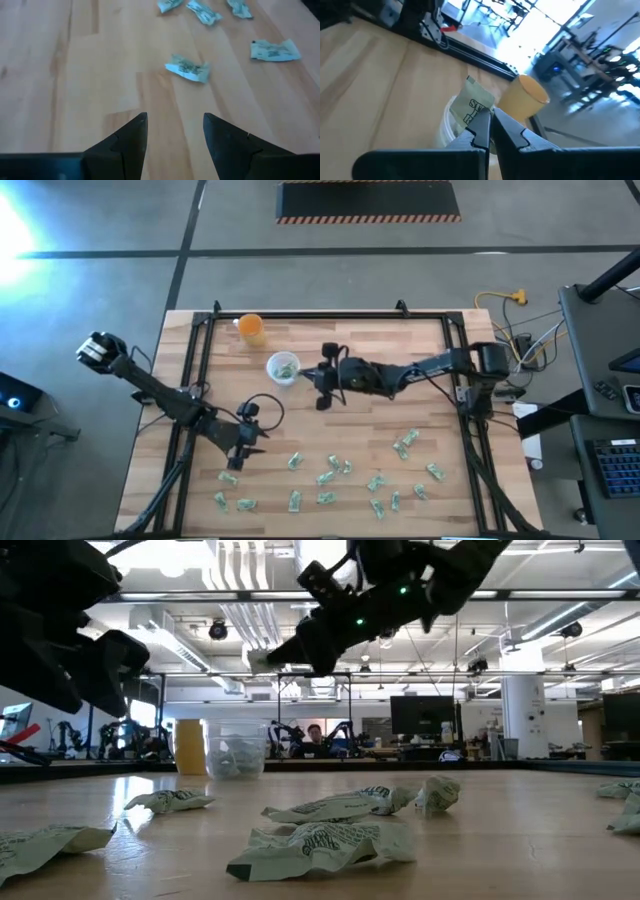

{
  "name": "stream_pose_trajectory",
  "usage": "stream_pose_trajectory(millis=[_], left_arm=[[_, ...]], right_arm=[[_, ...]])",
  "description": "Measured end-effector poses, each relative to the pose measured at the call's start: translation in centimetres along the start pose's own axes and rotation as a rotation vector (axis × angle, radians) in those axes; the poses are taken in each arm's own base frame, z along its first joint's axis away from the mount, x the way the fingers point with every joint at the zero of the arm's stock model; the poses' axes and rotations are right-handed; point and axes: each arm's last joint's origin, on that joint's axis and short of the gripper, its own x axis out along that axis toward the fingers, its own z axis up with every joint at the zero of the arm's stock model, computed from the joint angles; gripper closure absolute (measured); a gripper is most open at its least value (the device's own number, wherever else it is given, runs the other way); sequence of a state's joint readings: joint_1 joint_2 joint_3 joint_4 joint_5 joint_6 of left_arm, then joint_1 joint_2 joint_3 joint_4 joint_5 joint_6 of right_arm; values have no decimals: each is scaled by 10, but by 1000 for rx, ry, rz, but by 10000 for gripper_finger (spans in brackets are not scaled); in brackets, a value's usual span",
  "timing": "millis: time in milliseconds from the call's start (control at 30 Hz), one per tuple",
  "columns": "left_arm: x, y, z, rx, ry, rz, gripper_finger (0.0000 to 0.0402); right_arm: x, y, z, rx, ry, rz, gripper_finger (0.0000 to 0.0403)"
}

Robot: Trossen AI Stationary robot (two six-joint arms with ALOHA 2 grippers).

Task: Pick and place Stevia / Truvia into bins
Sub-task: Put the stevia packet into the transparent container

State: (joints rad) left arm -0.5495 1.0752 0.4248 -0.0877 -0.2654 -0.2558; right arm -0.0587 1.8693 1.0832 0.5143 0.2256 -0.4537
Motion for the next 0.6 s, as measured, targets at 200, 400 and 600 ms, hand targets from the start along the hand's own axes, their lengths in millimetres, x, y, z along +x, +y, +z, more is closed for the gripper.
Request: stream_pose_trajectory(millis=[200, 400, 600], left_arm=[[-2, -4, 1, 7, -14, -16, 226], [-3, -4, 1, 9, -15, -21, 226], [-3, -6, -1, 15, -12, -30, 226]], right_arm=[[25, -8, -6, 37, -8, 35, 394], [54, -6, -14, 32, 30, 41, 394], [69, -12, -13, 35, 92, 36, 394]])
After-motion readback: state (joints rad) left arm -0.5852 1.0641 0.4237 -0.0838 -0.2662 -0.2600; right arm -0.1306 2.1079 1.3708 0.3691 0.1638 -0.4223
